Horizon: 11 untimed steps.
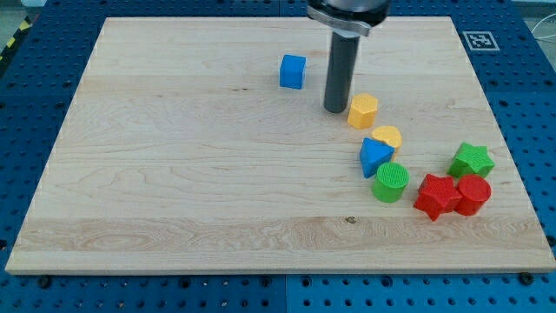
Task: Push the yellow hexagon closer to the yellow heart
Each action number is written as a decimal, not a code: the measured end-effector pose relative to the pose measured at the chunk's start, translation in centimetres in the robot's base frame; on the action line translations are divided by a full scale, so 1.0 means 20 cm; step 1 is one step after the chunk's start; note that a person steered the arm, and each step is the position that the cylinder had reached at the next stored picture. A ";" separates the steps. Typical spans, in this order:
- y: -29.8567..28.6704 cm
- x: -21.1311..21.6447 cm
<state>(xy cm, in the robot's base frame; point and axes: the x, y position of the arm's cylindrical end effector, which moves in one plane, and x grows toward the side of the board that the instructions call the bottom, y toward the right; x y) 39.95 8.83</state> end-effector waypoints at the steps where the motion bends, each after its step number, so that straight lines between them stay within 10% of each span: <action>1: 0.16 -0.02; 11: 0.43 0.11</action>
